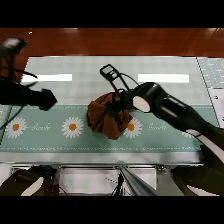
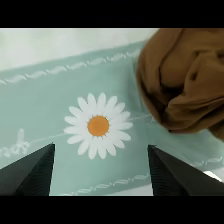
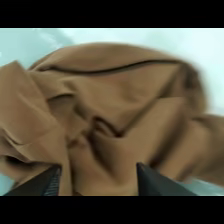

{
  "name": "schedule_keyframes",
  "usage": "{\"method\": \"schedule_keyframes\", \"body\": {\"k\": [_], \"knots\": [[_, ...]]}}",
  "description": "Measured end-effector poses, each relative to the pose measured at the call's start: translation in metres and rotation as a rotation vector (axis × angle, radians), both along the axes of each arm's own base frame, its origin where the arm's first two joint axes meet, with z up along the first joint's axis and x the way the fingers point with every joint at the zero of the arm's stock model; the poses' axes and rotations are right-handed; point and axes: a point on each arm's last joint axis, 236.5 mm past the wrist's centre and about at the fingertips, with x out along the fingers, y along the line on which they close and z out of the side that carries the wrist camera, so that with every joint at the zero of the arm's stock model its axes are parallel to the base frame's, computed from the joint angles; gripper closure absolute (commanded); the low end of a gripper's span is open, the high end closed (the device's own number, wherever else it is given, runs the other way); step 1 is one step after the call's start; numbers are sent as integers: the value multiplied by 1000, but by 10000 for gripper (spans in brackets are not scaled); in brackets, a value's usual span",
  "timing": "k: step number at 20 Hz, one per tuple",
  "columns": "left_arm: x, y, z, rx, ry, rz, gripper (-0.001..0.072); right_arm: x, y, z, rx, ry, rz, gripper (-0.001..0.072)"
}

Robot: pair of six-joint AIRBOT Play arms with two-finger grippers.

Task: Fold the shirts.

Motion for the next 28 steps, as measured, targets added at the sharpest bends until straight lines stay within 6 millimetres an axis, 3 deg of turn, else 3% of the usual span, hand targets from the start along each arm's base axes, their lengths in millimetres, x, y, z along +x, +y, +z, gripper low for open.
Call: {"method": "schedule_keyframes", "body": {"k": [3, 7, 10, 13, 17, 20, 22, 25, 28], "knots": [[-16, -22, -57, -86, 115, -5, -13, 19, -54, 44, -58, -113, -57, 163], [-33, -57, -107, -262, 202, 22, -13, 49, -164, 92, -173, -240, -255, 164], [-34, -74, -119, -361, 205, 52, -13, 62, -238, 97, -184, -219, -433, 164], [-27, -82, -122, -420, 182, 82, -13, 67, -287, 79, -108, -120, -566, 164], [-25, -87, -142, -426, 231, 107, -13, 73, -313, 46, 44, 31, -660, 164], [-26, -91, -161, -426, 293, 126, -13, 76, -312, 19, 117, 140, -668, 164], [-25, -95, -172, -434, 325, 136, 127, 77, -305, 4, 155, 208, -656, 164], [-26, -99, -188, -439, 376, 148, 142, 79, -295, -12, 208, 276, -646, 164], [-28, -111, -200, -480, 425, 145, 377, 81, -290, -19, 236, 306, -643, 164]]}}
